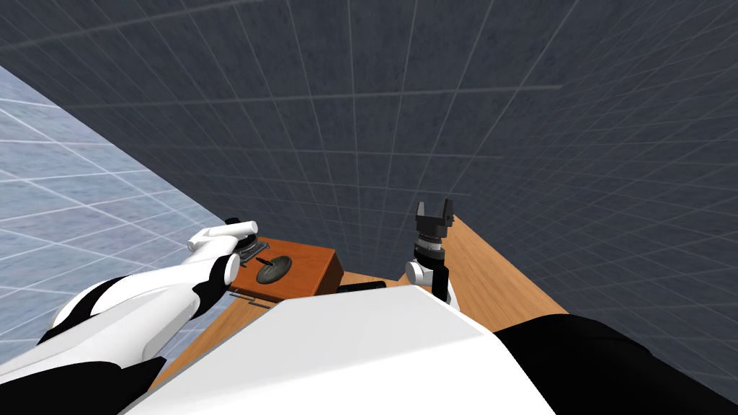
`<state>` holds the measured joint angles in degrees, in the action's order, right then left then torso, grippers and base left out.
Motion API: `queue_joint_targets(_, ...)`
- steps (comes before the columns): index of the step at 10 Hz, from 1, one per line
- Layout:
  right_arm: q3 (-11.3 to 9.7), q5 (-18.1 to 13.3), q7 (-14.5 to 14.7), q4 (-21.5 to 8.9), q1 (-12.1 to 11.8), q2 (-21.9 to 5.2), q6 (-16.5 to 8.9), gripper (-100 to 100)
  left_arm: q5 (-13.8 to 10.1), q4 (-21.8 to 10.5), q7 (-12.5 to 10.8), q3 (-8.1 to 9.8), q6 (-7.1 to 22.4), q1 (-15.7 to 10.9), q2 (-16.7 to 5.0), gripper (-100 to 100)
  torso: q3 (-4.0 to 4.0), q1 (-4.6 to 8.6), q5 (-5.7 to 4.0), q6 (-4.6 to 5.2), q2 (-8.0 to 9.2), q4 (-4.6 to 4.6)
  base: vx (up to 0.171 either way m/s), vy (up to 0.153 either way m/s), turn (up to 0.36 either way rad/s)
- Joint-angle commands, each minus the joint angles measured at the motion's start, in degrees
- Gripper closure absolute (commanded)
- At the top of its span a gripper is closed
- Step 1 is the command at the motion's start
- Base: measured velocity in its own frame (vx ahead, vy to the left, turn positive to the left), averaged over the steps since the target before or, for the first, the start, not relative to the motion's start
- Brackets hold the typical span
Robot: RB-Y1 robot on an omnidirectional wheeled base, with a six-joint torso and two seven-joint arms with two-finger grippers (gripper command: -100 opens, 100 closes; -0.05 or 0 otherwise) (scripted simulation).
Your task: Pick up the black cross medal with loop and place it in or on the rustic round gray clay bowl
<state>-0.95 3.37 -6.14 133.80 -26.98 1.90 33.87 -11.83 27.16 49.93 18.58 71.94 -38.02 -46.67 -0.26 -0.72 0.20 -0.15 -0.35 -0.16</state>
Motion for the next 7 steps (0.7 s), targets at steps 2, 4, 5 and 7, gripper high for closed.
queue_joint_targets(2, 0.0, 0.0, 0.0, 0.0, 0.0, 0.0, 0.0, 0, 0.2, -3.6, 0.4, -0.20, -1.1, -1.1, -0.3, -100, -0.01, -0.11, 0.04, -0.02, -0.01, -0.01, 0.000, 0.003, -0.001)
queue_joint_targets(4, 0.0, 0.0, 0.0, 0.0, 0.0, 0.0, 0.0, 0, 0.2, -2.5, 2.0, 0.28, 1.8, -2.6, -2.7, -100, 0.00, -0.02, 0.01, -0.02, 0.01, 0.00, -0.012, -0.060, 0.015)
queue_joint_targets(5, 0.0, 0.0, 0.0, 0.0, 0.0, 0.0, 0.0, 0, 0.2, -2.0, 2.9, 0.52, 3.2, -3.4, -3.9, -100, 0.02, 0.10, -0.01, -0.02, 0.05, 0.01, -0.008, -0.093, 0.016)
queue_joint_targets(7, 0.0, 0.0, 0.0, 0.0, 0.0, 0.0, 0.0, 0, 0.2, -1.2, 2.9, 0.52, 3.2, -3.4, -3.9, -100, 0.01, 0.12, -0.02, 0.00, 0.02, 0.00, -0.005, -0.042, 0.004)
